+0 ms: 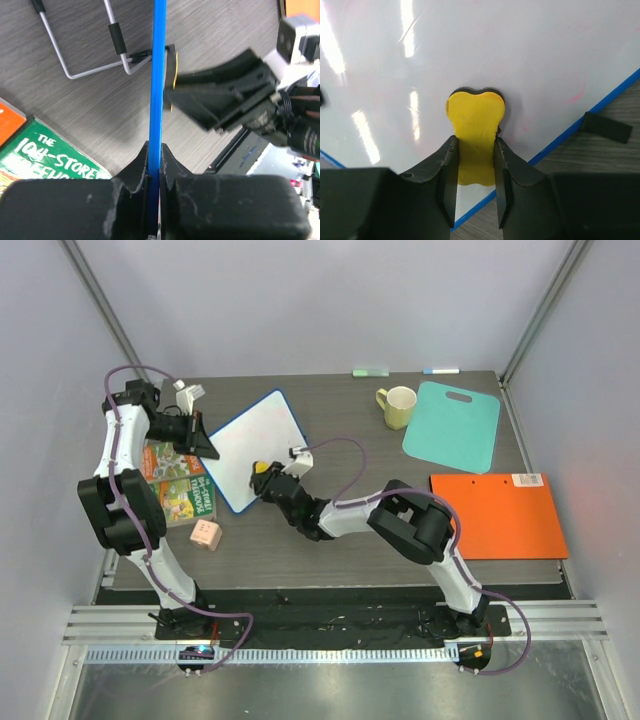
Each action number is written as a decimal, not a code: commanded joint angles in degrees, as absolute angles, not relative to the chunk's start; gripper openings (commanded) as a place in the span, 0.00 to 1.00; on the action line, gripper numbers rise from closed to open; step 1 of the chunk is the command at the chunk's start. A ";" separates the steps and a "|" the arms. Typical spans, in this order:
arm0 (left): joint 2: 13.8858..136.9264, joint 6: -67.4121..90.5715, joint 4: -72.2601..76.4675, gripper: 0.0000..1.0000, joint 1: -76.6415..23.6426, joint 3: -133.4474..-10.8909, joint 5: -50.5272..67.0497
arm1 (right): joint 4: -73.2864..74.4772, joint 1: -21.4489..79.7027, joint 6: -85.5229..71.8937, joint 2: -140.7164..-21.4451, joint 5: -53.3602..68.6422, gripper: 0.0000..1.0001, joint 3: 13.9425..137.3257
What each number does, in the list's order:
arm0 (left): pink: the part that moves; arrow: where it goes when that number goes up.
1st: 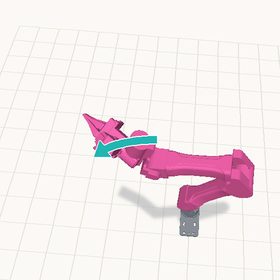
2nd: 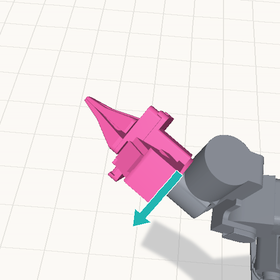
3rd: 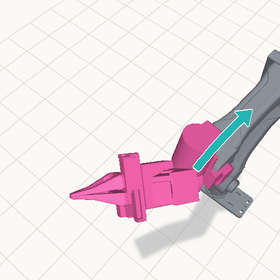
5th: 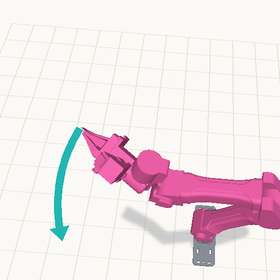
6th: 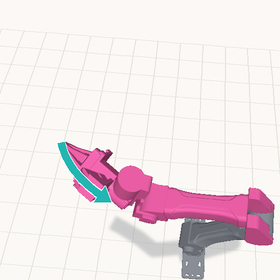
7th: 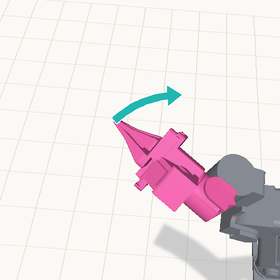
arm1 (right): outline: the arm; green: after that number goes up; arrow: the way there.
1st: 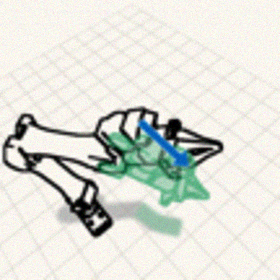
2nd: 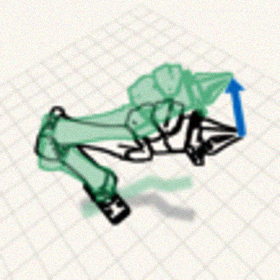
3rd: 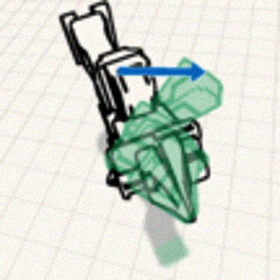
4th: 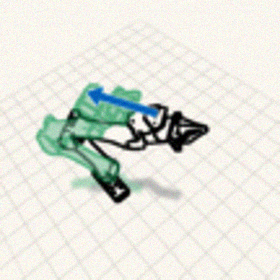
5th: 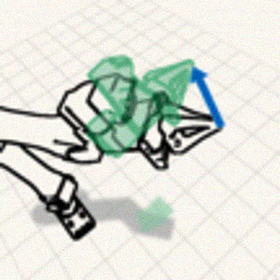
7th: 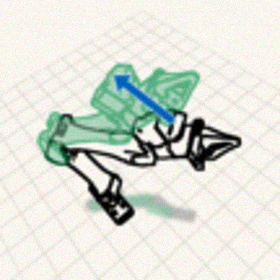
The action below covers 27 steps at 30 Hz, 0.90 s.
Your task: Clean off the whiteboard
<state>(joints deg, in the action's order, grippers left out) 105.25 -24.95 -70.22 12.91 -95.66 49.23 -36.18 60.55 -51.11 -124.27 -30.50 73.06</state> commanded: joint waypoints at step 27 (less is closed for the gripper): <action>100.20 -23.29 -69.70 0.00 12.57 -92.99 54.23 | -27.78 50.37 -42.28 -110.21 -26.20 0.01 70.83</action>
<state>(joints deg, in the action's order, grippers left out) 103.22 -24.12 -68.55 12.29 -93.01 50.30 -29.56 53.10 -46.87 -112.44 -24.49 67.16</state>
